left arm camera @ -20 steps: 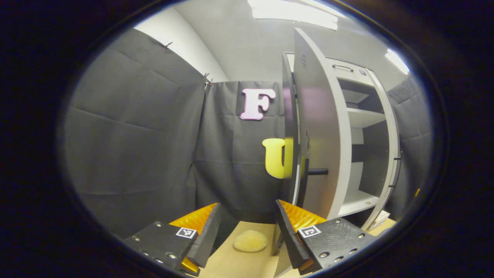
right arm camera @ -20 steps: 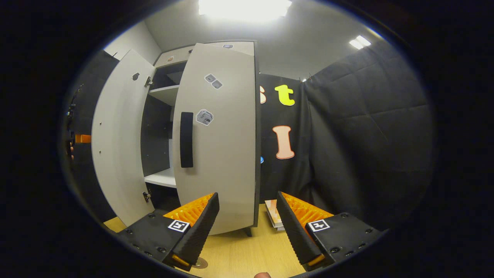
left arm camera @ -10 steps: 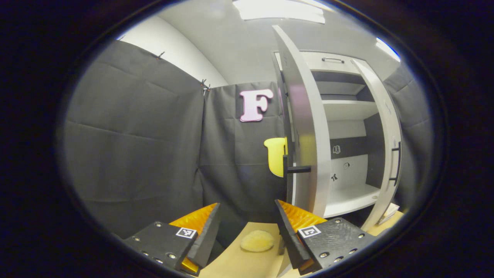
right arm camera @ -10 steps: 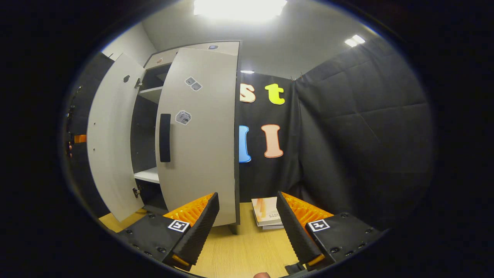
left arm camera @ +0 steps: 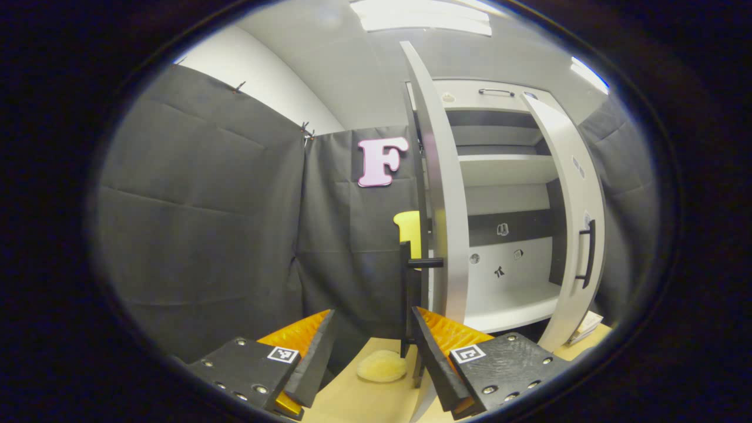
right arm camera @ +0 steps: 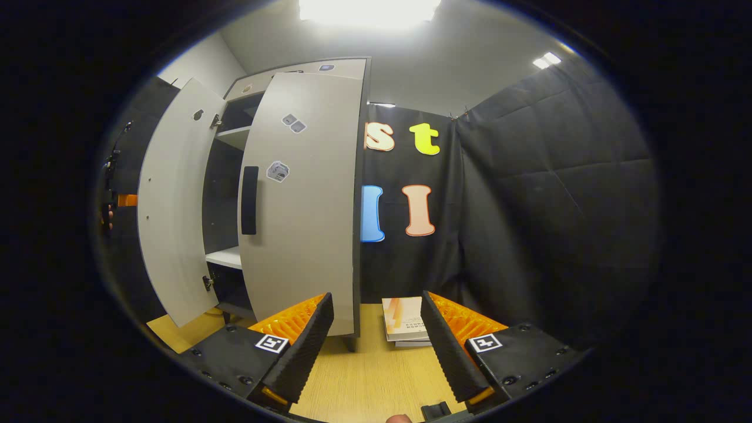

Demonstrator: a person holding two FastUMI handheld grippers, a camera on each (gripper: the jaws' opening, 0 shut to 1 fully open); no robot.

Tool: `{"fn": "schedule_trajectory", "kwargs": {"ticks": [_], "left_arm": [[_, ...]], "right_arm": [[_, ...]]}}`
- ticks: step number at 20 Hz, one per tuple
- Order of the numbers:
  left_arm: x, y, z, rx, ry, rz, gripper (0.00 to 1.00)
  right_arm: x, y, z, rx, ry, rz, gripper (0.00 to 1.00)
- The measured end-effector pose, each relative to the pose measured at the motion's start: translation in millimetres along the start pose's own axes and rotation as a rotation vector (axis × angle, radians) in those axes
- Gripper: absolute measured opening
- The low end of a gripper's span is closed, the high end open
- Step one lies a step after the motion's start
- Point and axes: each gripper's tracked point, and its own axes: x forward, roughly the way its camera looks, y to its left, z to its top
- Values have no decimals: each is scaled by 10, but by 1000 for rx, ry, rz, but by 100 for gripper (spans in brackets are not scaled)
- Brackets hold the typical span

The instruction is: Grasp the bottle in the cabinet with the left hand and place it on the coaster, then close the right door with the right hand and the left door with the left hand.

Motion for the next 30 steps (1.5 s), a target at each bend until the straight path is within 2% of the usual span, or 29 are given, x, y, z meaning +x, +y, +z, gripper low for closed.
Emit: {"fn": "schedule_trajectory", "kwargs": {"ticks": [4,11,12,14,24,25,26,28,30], "left_arm": [[-33,-54,1,-8,8,-7,77],[-60,-510,34,2,-5,-65,78],[-51,-544,42,2,-7,-69,78],[-51,-618,45,-6,-8,-80,78],[-71,-1151,16,-15,-23,-163,78],[-64,-1210,-9,-14,-18,-170,78],[-53,-1273,-33,-13,-12,-176,77],[-35,-1424,-73,-9,-6,-196,78],[-27,-1563,-98,-16,1,-217,79]], "right_arm": [[24,-57,13,8,-5,3,95],[12,-154,-93,8,17,-5,95],[10,-180,-101,12,20,-7,92],[6,-219,-100,24,20,-10,95],[-29,-377,-123,2,17,-25,95],[-42,-400,-128,2,17,-28,92],[-48,-437,-132,4,17,-32,95],[-77,-501,-131,5,16,-40,95],[-102,-584,-139,4,16,-53,92]]}}
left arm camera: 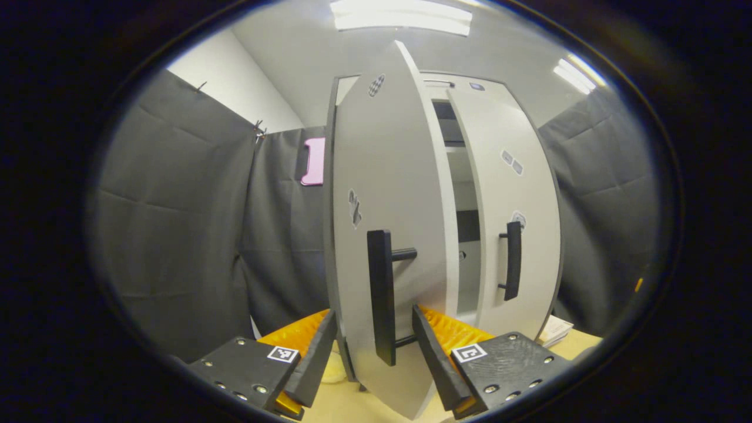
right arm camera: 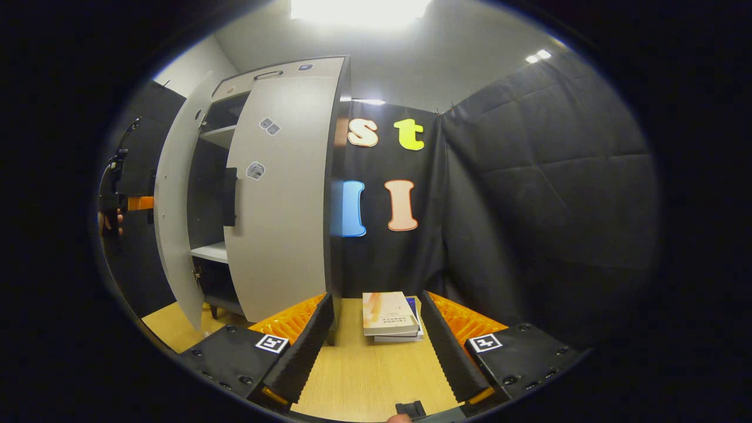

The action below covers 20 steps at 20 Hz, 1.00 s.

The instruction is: Grasp the bottle in the cabinet with the left hand and place it on the coaster, then close the right door with the right hand and the left door with the left hand.

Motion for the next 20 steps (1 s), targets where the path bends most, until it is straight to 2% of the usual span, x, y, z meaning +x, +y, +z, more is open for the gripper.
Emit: {"fn": "schedule_trajectory", "kwargs": {"ticks": [1,2,4,6,7,10,17,18,19,20], "left_arm": [[36,-86,-21,-11,5,-16,80],[65,-162,-44,-19,7,-32,80],[106,-265,-65,-21,8,-43,80],[121,-363,-57,-29,5,-53,80],[119,-404,-64,-36,1,-59,80],[39,-455,-32,-36,-11,-65,80],[-366,-487,-18,-10,-22,-37,80],[-459,-463,-19,1,-25,-25,80],[-560,-431,-20,12,-29,-12,80],[-650,-413,-15,17,-34,-2,80]], "right_arm": [[-15,-31,1,2,-1,-5,95],[-23,-72,1,5,-3,-10,92],[-56,-131,-15,8,-2,-18,95],[-76,-181,-36,9,-2,-21,92],[-93,-193,-47,11,-4,-22,95],[-155,-213,-55,24,-10,-11,95],[-129,-174,74,43,-43,56,95],[-123,-146,111,45,-50,70,92],[-109,-108,140,45,-54,86,95],[-91,-44,178,44,-55,106,92]]}}
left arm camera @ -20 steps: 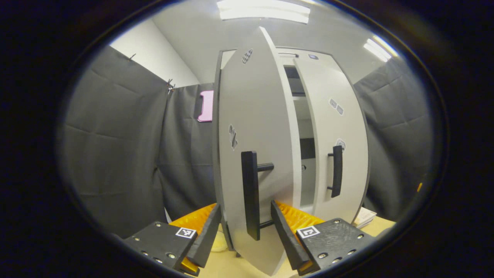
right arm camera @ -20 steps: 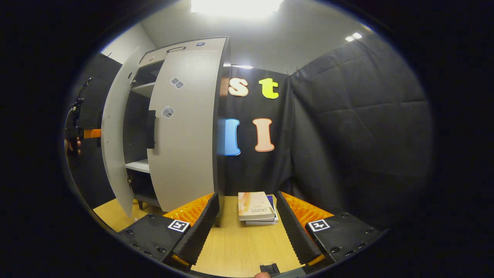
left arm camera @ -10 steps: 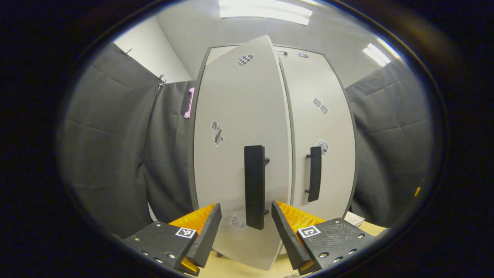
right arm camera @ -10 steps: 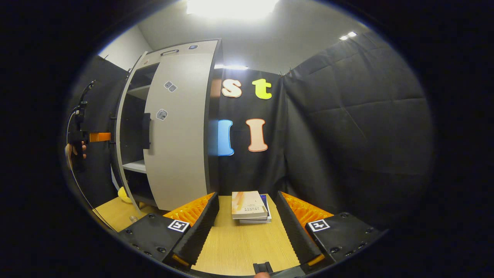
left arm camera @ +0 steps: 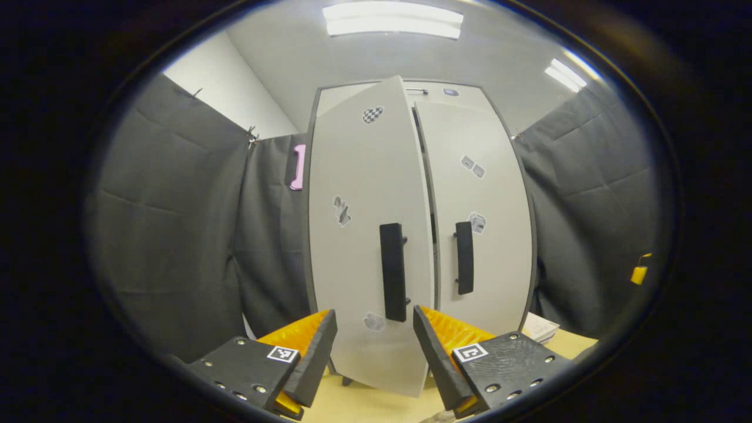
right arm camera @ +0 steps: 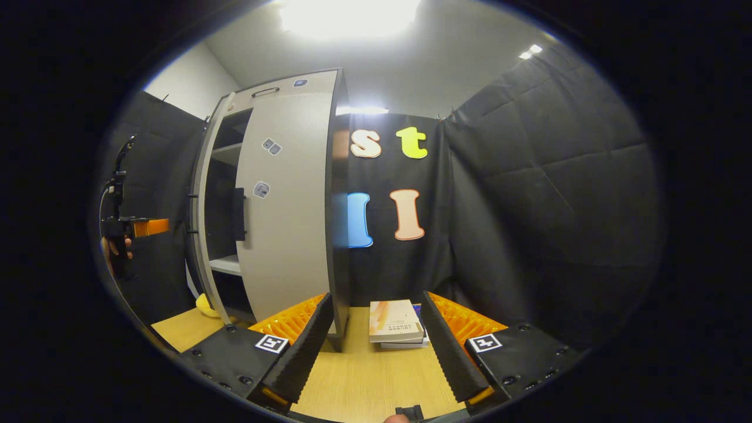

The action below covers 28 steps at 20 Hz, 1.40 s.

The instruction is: Grasp the bottle in the cabinet with the left hand and place it on the coaster, then close the right door with the right hand and the left door with the left hand.

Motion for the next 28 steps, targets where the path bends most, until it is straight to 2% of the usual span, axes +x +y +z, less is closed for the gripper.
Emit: {"fn": "schedule_trajectory", "kwargs": {"ticks": [1,6,13,14,15,19,20,22,28], "left_arm": [[-105,10,-4,-2,-3,4,80],[-528,98,-41,-22,19,6,80],[-846,438,-144,-8,32,5,80],[-879,481,-156,-12,32,4,80],[-912,538,-168,-15,29,7,80],[-1066,727,-156,-19,11,15,80],[-1128,768,-139,-15,4,16,80],[-1235,812,-118,-2,-12,11,80],[-1576,1074,-173,-14,-22,51,80]], "right_arm": [[16,45,31,-2,-2,16,95],[-69,323,100,-11,-5,73,95],[-326,599,194,-3,-29,61,95],[-361,632,211,-10,-34,58,92],[-395,656,228,-18,-40,54,95],[-485,760,237,-9,-49,46,95],[-511,791,246,-6,-53,46,92],[-561,829,261,-7,-65,43,95],[-718,937,313,-46,-91,36,95]]}}
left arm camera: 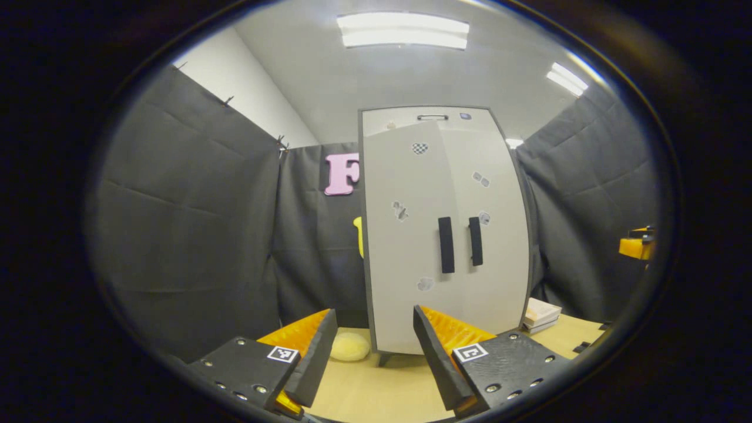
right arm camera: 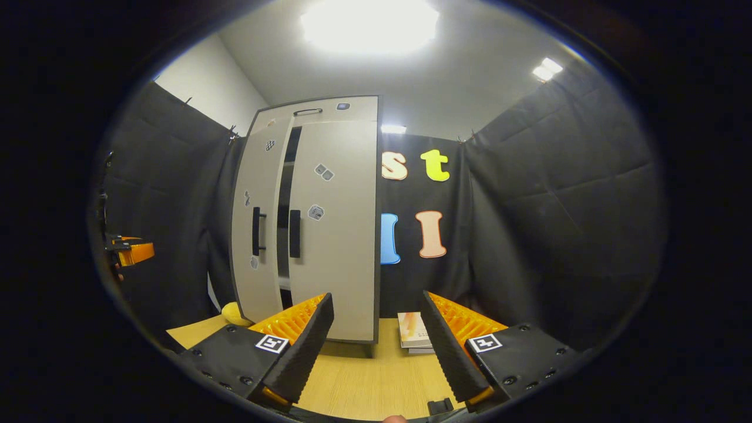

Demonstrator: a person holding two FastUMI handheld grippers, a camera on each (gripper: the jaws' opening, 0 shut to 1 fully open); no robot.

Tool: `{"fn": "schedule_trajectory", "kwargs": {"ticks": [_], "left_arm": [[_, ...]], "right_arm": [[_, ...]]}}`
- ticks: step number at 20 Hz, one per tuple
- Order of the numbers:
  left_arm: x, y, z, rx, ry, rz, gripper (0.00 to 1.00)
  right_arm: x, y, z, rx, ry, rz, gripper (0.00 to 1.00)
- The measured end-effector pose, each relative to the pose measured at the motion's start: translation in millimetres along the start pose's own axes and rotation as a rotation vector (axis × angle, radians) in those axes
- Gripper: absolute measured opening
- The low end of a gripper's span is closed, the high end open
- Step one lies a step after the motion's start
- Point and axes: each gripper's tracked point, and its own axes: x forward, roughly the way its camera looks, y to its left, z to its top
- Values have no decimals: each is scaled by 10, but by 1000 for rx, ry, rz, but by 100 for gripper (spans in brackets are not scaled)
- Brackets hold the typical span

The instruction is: Grasp the bottle in the cabinet with the left hand and place it on the coaster, then close the right door with the right hand and the left door with the left hand.

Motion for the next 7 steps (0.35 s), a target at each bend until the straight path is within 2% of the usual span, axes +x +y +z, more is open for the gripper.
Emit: {"fn": "schedule_trajectory", "kwargs": {"ticks": [1,2,7], "left_arm": [[-46,36,1,-6,-4,3,80],[-88,59,10,-6,-8,2,80],[-308,145,-11,46,-6,4,80]], "right_arm": [[-12,-3,9,-5,-5,-3,92],[-42,-5,19,-8,-8,-7,95],[-318,-82,-26,-26,-2,-27,95]]}}
